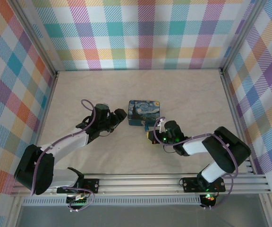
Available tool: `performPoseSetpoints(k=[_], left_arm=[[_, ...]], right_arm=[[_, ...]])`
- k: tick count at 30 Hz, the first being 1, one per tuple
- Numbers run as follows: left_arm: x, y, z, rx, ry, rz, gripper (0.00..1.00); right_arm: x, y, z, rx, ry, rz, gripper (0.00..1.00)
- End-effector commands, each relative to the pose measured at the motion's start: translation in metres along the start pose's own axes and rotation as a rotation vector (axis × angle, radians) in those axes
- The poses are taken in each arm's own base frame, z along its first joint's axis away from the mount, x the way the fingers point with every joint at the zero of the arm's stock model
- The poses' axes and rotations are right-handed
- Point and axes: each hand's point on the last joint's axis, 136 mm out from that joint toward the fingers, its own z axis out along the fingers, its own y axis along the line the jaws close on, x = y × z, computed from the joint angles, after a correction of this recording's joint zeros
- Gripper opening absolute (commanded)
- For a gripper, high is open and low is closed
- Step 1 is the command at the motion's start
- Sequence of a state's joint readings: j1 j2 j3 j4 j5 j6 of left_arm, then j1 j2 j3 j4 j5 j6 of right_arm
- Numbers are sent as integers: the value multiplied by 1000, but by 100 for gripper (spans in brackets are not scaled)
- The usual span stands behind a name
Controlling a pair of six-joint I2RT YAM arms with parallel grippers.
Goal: Unlock the padlock with the key
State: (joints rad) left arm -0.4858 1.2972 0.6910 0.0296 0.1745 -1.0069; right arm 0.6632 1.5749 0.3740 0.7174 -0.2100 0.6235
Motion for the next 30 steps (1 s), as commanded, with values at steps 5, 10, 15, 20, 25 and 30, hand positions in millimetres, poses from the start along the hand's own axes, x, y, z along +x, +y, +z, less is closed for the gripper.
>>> performPoseSetpoints(k=[5, 10, 15, 20, 25, 30], left_arm=[[-5, -6, 13, -14, 54, 53, 77], [-13, -14, 24, -13, 78, 90, 78], [-14, -17, 40, -30, 118, 133, 79], [-12, -16, 60, -45, 169, 160, 79], [-12, -9, 72, -73, 185, 166, 78], [-7, 7, 78, -112, 206, 166, 76]], right_arm=[[11, -4, 9, -77, 56, 193, 0], [10, -11, 7, -63, 40, 207, 5], [8, -16, 1, -33, 27, 194, 18], [6, -19, -5, -10, 20, 184, 30], [0, -18, -12, -26, -11, 166, 39], [-19, 2, -19, -139, -50, 117, 53]])
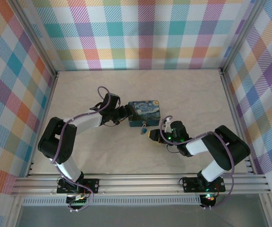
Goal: Unlock the padlock with the key
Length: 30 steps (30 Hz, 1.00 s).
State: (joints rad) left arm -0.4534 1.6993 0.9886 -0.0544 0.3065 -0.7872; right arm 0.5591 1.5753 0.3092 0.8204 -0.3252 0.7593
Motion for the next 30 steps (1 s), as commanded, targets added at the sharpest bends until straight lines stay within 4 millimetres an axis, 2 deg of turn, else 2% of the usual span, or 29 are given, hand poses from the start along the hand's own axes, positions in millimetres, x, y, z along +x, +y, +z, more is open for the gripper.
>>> performPoseSetpoints(k=[1, 4, 14, 17, 20, 24, 30], left_arm=[[2, 9, 4, -20, 30, 11, 76], [10, 18, 7, -28, 52, 2, 75], [41, 55, 4, -101, 98, -33, 74], [51, 56, 3, -90, 101, -50, 74], [57, 56, 3, -84, 99, -56, 74], [58, 55, 1, -90, 90, -52, 75], [54, 48, 0, -82, 78, -42, 75]], right_arm=[[-12, 23, -4, -107, -15, -66, 55], [-23, 28, -2, -124, -29, -91, 61], [-73, 31, 1, -140, -115, -190, 71], [-82, 28, 1, -170, -136, -192, 72], [-81, 28, 1, -191, -133, -202, 72], [-68, 24, -4, -192, -117, -203, 72], [-51, 16, 0, -177, -71, -181, 64]])
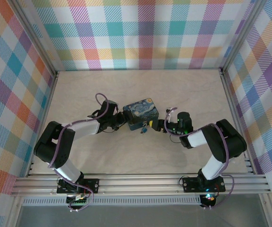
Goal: Unlock the padlock with the key
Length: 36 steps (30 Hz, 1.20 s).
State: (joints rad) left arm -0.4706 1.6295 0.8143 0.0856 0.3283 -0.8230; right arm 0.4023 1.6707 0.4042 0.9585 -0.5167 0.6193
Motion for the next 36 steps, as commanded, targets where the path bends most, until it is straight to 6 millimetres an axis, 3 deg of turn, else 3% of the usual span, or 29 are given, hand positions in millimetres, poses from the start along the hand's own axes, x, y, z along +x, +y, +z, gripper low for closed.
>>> performPoseSetpoints(k=[1, 13, 36], left_arm=[[25, 32, 1, -125, 67, -31, 75], [25, 33, 1, -135, 63, -28, 75], [23, 28, -1, -132, 54, -27, 75]], right_arm=[[8, 7, 3, -37, 18, -29, 63], [25, 5, 25, -54, 47, 6, 52], [38, -15, 42, -6, 57, 82, 38]])
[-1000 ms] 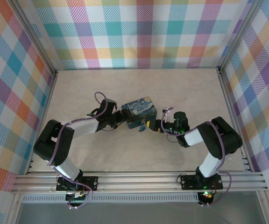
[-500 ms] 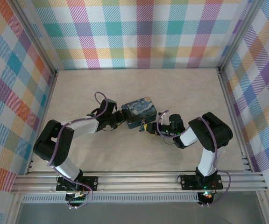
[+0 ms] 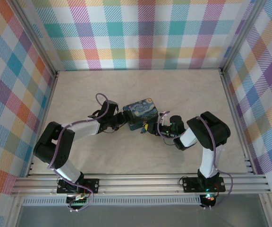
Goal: Unlock the padlock with the key
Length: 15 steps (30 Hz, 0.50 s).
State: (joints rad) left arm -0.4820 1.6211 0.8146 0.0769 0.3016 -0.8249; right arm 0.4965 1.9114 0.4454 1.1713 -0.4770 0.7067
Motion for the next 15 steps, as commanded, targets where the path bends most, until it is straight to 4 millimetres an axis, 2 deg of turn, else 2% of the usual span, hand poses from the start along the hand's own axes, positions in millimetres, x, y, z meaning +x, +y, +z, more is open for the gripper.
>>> performPoseSetpoints(k=[1, 15], left_arm=[[23, 28, 0, -118, 68, -30, 75], [22, 28, 0, -120, 65, -29, 75]], right_arm=[[8, -9, 6, 26, 18, 35, 38], [7, -3, 13, -17, 24, 17, 34]])
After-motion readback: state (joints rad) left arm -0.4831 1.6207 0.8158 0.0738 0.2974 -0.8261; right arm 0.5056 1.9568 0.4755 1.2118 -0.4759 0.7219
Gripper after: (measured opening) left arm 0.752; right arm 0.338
